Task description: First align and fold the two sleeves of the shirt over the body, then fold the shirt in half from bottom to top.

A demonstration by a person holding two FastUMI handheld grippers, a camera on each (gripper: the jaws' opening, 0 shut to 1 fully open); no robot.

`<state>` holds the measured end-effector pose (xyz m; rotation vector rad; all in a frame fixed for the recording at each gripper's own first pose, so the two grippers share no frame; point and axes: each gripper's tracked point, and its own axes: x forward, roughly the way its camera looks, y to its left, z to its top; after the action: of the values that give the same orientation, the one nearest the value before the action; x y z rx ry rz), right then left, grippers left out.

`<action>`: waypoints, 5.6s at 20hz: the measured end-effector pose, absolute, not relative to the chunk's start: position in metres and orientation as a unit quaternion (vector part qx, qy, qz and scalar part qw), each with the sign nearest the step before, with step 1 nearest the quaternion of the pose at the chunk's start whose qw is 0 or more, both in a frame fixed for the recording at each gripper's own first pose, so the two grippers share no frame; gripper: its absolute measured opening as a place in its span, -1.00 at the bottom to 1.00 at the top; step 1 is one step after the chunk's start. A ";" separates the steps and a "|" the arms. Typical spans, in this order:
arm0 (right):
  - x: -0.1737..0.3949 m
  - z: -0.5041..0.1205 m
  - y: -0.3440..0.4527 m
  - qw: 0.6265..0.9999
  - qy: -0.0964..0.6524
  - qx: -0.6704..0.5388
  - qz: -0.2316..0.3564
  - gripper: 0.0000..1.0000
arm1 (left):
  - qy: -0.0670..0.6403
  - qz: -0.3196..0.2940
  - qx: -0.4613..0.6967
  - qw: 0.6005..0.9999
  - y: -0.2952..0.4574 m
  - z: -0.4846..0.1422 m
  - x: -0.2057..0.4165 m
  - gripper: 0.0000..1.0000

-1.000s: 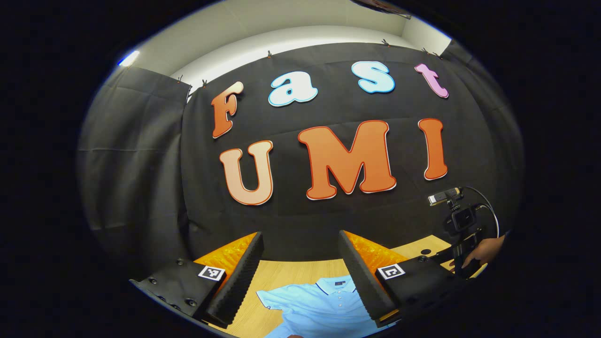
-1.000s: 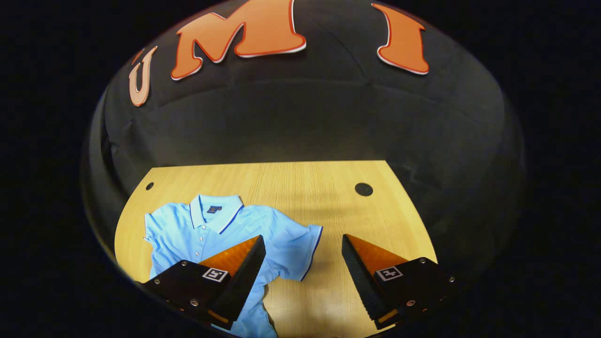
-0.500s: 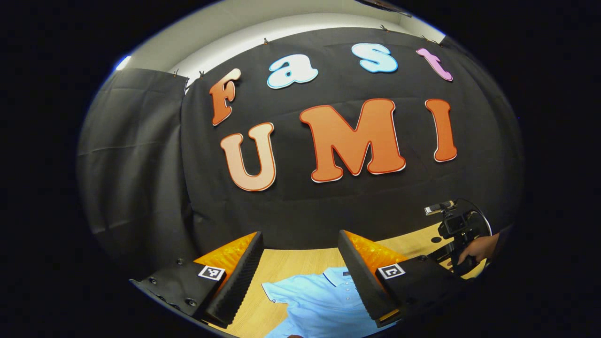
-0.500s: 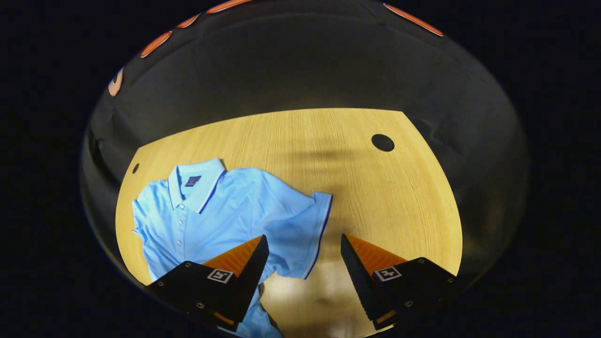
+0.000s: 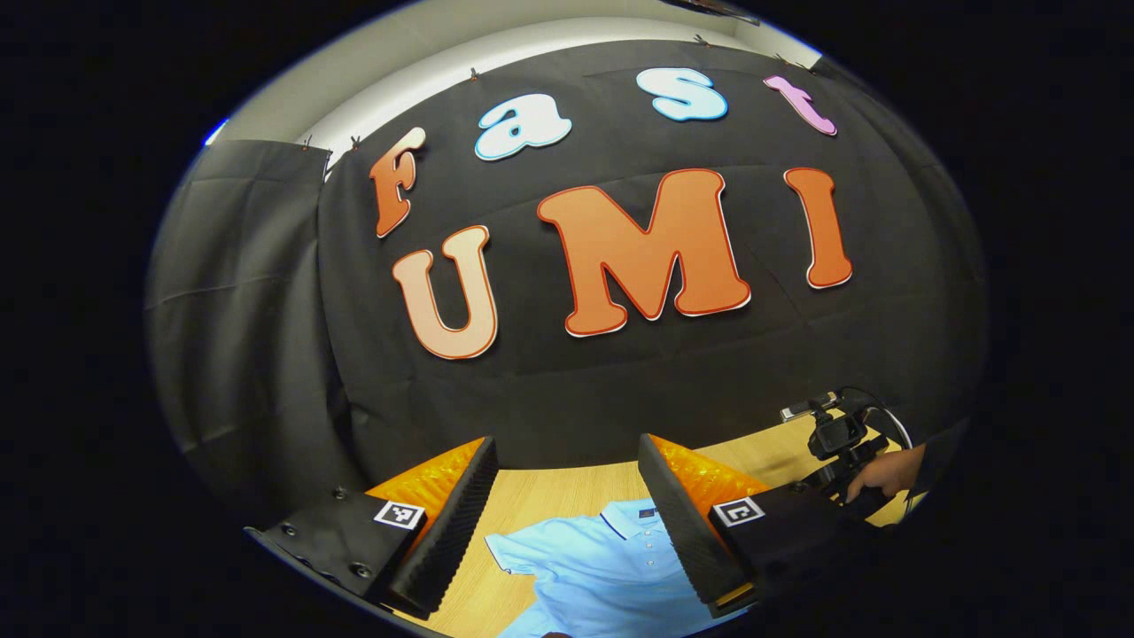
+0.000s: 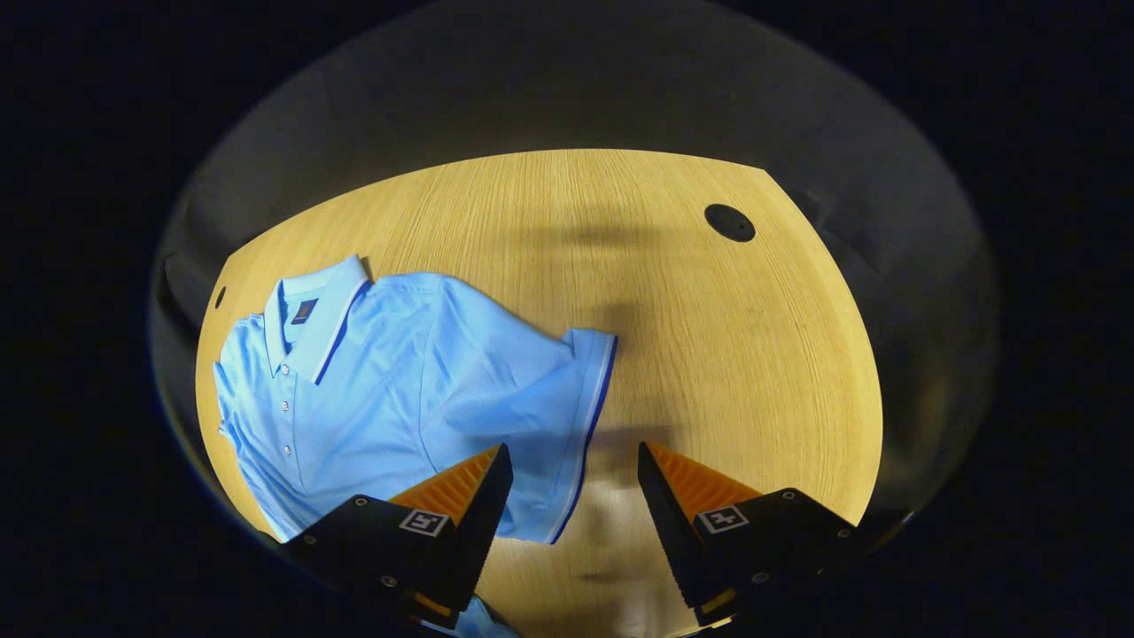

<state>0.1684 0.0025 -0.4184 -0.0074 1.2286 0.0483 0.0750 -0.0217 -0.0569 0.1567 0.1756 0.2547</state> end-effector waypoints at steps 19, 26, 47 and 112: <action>0.181 -0.377 0.064 0.817 0.565 0.096 0.060 -0.86 | 0.072 0.162 0.082 0.981 0.007 -0.037 0.040 1.00; 0.183 -0.346 0.116 0.831 0.540 0.089 0.097 -0.87 | 0.117 0.194 0.040 0.973 0.086 -0.068 0.031 1.00; 0.139 -0.271 0.171 0.884 0.450 0.122 0.020 0.50 | 0.376 0.063 -0.188 0.905 0.216 -0.282 0.115 0.96; -0.100 -0.218 0.049 0.925 0.362 0.117 -0.023 0.96 | 0.467 -0.155 -0.196 0.848 0.038 -0.324 0.103 1.00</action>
<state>-0.0995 0.0490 -0.2179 0.2408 0.7423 -0.0467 0.1026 0.0377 -0.3244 -0.4133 0.9849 -0.3275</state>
